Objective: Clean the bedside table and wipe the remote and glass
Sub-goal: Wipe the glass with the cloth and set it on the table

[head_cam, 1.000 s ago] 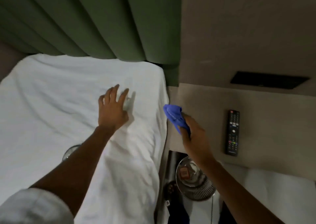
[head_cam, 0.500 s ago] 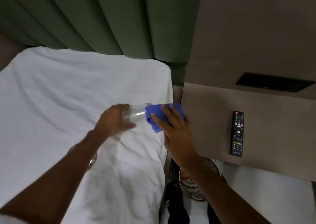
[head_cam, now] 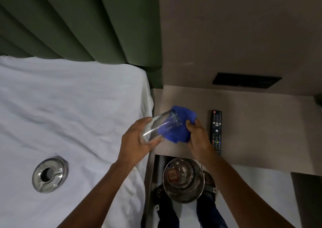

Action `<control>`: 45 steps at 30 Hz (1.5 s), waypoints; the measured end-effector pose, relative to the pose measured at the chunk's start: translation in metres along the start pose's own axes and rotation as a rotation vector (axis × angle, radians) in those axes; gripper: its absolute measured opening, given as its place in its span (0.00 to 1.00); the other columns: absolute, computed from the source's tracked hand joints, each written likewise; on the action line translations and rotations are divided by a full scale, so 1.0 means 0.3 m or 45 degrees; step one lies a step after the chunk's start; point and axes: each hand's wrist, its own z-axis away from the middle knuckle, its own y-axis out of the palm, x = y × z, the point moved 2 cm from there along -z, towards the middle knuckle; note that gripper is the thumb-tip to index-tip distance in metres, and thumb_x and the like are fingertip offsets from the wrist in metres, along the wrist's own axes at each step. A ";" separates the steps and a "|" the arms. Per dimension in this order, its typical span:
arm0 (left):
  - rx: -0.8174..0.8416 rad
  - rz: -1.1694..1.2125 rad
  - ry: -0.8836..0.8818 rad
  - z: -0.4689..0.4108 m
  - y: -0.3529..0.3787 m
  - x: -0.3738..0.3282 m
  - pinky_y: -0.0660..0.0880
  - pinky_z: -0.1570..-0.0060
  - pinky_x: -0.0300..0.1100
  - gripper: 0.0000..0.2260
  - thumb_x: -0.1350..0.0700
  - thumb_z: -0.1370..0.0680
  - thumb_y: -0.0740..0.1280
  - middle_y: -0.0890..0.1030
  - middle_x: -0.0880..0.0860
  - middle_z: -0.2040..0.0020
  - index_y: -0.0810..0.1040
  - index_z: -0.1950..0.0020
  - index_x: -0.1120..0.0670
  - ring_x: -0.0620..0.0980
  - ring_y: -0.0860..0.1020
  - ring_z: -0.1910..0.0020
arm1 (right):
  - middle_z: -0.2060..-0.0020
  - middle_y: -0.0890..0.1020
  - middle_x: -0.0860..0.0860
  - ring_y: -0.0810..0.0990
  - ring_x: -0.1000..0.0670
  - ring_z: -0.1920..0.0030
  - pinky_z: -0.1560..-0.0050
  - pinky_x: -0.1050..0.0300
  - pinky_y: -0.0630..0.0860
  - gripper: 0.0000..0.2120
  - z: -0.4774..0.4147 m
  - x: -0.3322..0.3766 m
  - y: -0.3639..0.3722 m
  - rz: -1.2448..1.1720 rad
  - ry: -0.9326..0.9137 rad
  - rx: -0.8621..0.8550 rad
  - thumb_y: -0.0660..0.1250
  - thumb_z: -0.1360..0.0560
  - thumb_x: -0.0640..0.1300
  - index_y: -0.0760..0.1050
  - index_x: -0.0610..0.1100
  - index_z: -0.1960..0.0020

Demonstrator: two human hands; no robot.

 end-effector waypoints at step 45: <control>-0.107 0.504 -0.397 -0.748 0.698 0.148 0.81 0.49 0.46 0.37 0.68 0.29 0.73 0.67 0.59 0.28 0.58 0.26 0.56 0.54 0.77 0.38 | 0.55 0.82 0.51 0.82 0.51 0.60 0.64 0.52 0.80 0.14 -0.249 -0.058 -0.462 0.501 -0.175 -0.190 0.58 0.20 0.43 0.69 0.45 0.35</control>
